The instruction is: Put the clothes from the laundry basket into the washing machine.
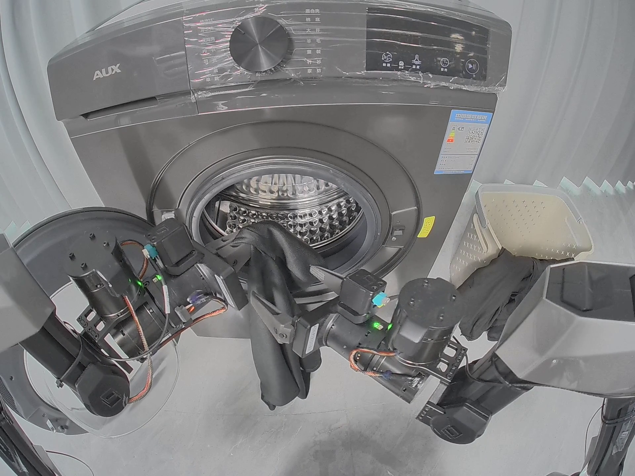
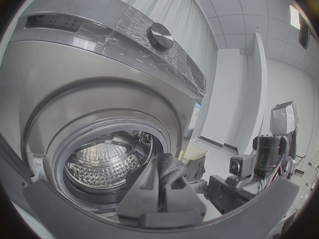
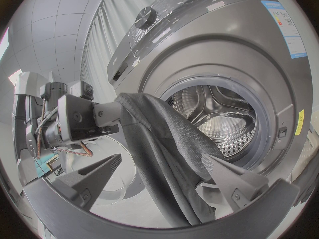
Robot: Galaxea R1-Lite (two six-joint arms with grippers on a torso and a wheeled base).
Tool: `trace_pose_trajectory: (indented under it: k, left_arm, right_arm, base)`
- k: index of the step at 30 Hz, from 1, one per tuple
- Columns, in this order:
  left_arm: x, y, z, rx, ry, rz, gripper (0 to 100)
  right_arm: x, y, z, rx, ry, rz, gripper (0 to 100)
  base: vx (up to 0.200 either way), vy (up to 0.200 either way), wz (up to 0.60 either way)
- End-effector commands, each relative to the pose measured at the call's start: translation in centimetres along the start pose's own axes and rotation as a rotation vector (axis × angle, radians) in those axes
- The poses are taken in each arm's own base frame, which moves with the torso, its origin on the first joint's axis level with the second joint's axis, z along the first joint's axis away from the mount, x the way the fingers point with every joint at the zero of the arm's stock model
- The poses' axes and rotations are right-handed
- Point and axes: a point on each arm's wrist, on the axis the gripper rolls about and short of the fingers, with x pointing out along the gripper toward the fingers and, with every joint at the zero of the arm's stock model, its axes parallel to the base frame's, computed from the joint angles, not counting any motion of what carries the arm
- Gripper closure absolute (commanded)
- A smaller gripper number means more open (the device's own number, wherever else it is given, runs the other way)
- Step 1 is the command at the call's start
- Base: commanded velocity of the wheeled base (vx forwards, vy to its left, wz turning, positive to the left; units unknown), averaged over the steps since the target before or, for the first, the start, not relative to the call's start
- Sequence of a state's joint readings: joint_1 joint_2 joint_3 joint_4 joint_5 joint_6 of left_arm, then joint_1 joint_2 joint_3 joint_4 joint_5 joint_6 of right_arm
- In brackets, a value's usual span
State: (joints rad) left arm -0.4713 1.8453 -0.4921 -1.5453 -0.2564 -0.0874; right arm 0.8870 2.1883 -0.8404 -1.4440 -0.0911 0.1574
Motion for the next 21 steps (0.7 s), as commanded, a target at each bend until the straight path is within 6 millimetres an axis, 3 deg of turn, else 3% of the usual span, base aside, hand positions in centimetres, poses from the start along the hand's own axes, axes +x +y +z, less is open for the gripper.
trace_pose_trajectory:
  k: [1,15,21]
  left_arm:
    - [0.4,0.1,-0.2,-0.004,-0.002,0.007,100]
    - [1.1,-0.5,-0.2,-0.009,-0.015,0.023,100]
    - [1.1,-0.7,0.0,-0.009,-0.02,0.021,100]
  right_arm:
    - [1.1,0.0,-1.2,-0.004,0.014,-0.007,0]
    - [3.5,-1.0,-2.7,-0.018,-0.011,-0.04,0]
    - [4.3,-2.3,-2.6,-0.017,-0.03,-0.087,0]
  base:
    - [0.0,0.0,0.0]
    - [0.0,0.0,0.0]
    - [0.0,0.0,0.0]
